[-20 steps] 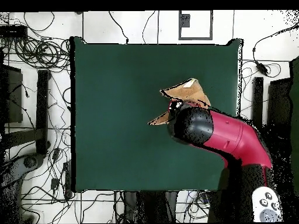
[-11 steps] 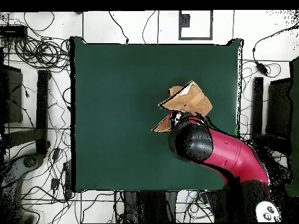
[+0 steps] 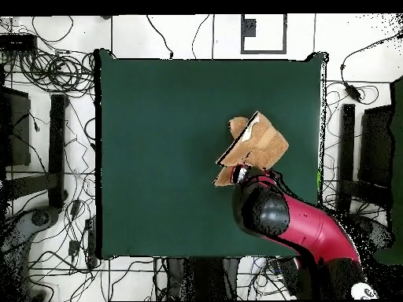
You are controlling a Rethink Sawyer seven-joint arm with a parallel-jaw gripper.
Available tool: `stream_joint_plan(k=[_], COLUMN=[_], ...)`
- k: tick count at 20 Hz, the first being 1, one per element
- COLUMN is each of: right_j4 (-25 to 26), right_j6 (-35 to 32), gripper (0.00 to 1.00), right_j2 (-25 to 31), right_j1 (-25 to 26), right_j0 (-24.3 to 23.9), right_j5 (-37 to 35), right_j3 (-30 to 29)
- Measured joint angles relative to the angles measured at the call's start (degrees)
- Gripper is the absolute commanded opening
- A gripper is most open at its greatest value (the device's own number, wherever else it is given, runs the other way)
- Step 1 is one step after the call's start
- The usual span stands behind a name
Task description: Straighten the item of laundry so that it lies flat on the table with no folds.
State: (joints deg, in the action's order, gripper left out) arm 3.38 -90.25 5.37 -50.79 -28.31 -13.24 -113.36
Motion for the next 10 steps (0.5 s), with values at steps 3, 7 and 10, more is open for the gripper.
stream_joint_plan(k=[3,7,10], right_j4=[0.0,0.0,0.2], right_j6=[0.0,0.0,0.0], gripper=[0.0,0.0,0.0], right_j2=[0.6,2.0,2.1], right_j1=[0.0,0.0,0.0], right_j0=[-0.2,-0.6,-0.5], right_j5=[1.0,2.7,3.9], right_j3=[-1.3,-3.1,-4.1])
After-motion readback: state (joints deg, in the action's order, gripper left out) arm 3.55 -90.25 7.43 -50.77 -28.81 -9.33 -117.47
